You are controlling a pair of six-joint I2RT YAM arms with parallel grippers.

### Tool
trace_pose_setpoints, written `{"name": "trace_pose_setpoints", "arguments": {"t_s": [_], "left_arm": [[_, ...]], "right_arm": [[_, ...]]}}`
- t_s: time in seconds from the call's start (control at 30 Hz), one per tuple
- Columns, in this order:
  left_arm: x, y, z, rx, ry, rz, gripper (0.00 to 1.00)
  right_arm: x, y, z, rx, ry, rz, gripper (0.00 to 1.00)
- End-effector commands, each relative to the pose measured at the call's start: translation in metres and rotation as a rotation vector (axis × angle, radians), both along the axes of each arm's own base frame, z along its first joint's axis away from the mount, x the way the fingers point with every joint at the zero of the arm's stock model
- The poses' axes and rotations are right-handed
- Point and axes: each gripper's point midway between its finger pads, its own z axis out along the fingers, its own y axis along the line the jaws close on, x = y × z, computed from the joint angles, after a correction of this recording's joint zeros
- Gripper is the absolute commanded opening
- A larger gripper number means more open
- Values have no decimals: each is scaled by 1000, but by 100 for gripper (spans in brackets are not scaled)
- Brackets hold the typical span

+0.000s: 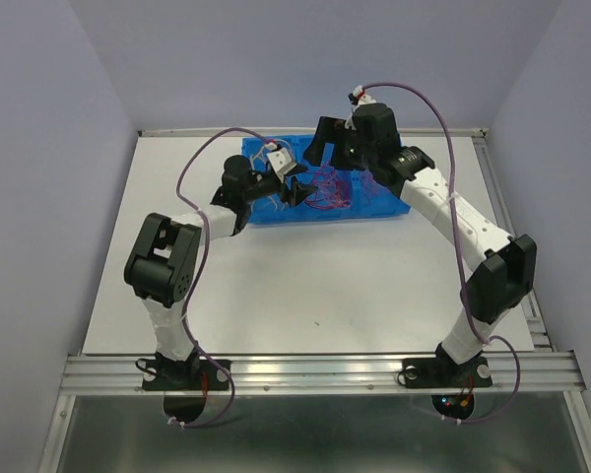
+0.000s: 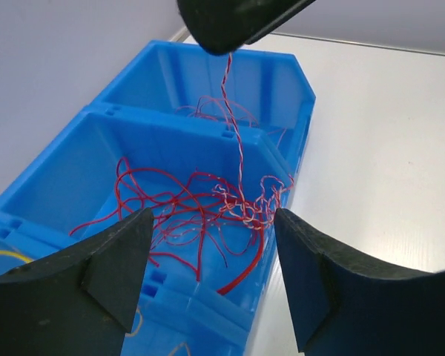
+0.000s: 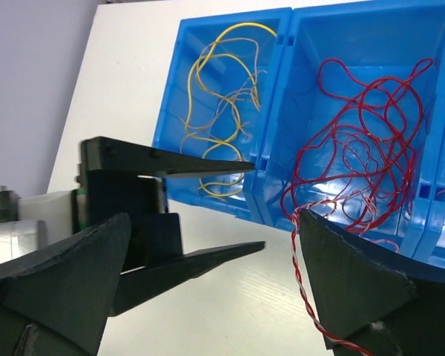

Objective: Untangle the cables

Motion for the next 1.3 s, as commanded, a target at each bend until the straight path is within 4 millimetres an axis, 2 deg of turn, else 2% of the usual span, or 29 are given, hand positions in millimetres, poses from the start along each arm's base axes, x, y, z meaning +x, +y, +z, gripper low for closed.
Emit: {"name": "trace_pose_setpoints", "arguments": {"t_s": [0.0, 0.27, 0.37, 0.43, 0.57, 0.67, 1.0, 1.17, 1.27], "left_arm": [[5, -20, 22, -44, -69, -37, 71], [2, -38, 16, -51, -67, -68, 70], [0, -46, 16, -59, -51, -82, 65], [3, -53, 17, -60, -46, -75, 46], [14, -60, 16, -39, -23, -49, 21], [18, -61, 18, -40, -23, -38, 22], [-1, -63, 17, -40, -22, -107, 45], [-1, -59, 20, -114, 67, -79, 45], [-3, -53, 28, -162, 55, -78, 46]], "right_arm": [[-6, 3, 32, 68, -79, 15, 100], [-7, 2, 36, 80, -91, 12, 100], [-7, 5, 34, 84, -88, 19, 100], [-7, 5, 33, 84, -85, 20, 100], [-8, 8, 33, 92, -83, 32, 100], [-8, 9, 34, 97, -85, 37, 100], [-8, 8, 38, 103, -98, 31, 100], [-10, 7, 43, 120, -107, 33, 100], [-11, 3, 45, 127, -123, 16, 100]]}}
